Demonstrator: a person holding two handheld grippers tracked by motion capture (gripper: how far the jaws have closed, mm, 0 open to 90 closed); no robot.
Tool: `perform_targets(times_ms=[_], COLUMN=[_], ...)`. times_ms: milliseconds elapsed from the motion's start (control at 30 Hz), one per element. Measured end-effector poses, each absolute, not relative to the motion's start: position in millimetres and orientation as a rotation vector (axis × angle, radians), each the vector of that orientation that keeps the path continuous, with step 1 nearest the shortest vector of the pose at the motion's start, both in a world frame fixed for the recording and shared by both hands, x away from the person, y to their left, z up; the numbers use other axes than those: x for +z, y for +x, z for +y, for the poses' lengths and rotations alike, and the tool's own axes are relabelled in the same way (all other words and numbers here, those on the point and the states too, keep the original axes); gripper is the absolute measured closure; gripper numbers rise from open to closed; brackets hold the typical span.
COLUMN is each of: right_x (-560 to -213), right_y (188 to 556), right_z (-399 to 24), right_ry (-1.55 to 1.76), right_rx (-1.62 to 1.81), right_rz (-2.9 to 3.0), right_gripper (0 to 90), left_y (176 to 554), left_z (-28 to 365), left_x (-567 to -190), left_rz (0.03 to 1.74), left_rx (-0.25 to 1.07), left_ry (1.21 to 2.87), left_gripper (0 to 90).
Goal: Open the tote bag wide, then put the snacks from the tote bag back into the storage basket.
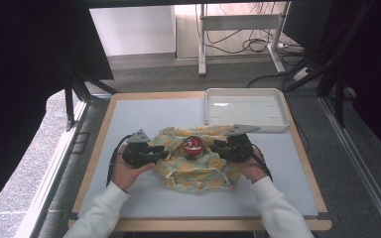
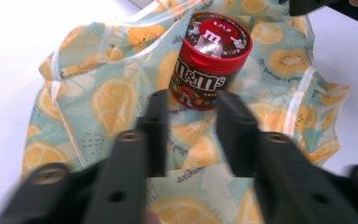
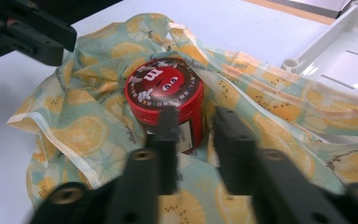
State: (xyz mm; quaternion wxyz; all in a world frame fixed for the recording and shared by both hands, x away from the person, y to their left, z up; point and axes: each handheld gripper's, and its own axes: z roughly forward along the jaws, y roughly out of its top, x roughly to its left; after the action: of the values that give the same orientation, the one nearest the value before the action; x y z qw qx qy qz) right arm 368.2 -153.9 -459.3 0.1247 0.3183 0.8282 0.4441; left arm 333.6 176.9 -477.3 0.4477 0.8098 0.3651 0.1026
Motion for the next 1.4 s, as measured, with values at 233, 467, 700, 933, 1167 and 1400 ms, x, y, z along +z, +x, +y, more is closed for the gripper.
perform_targets(times_ms=[233, 467, 700, 933, 1167, 1400], right_x=[-460.4, -462.4, -464.5, -469.9, -476.2, -486.9], right_y=[362.3, 357.7, 358.6, 361.1, 366.7, 370.9], right_z=[-148.6, -134.6, -119.3, -103.3, -89.2, -77.5], right_ry=[0.932, 0.934, 0.939, 0.948, 0.972, 1.005], right_rx=[1.266, 1.233, 1.196, 1.154, 1.123, 1.055], right_rz=[2.403, 2.444, 2.441, 2.457, 2.478, 2.483], right_gripper=[41.3, 30.5, 23.0, 17.4, 14.1, 10.6], left_y=[331.8, 331.2, 331.3, 332.5, 333.8, 336.0], left_z=[178.2, 180.5, 176.8, 180.8, 182.0, 180.6], left_x=[-476.3, -476.3, -477.0, -476.3, -477.4, -481.5], left_rz=[0.915, 0.935, 0.933, 0.951, 0.964, 0.969], left_rx=[0.268, 0.266, 0.244, 0.233, 0.238, 0.227], left_ry=[2.003, 2.005, 2.010, 2.005, 2.001, 2.005], left_gripper=[36.7, 29.8, 28.9, 29.0, 28.4, 28.5])
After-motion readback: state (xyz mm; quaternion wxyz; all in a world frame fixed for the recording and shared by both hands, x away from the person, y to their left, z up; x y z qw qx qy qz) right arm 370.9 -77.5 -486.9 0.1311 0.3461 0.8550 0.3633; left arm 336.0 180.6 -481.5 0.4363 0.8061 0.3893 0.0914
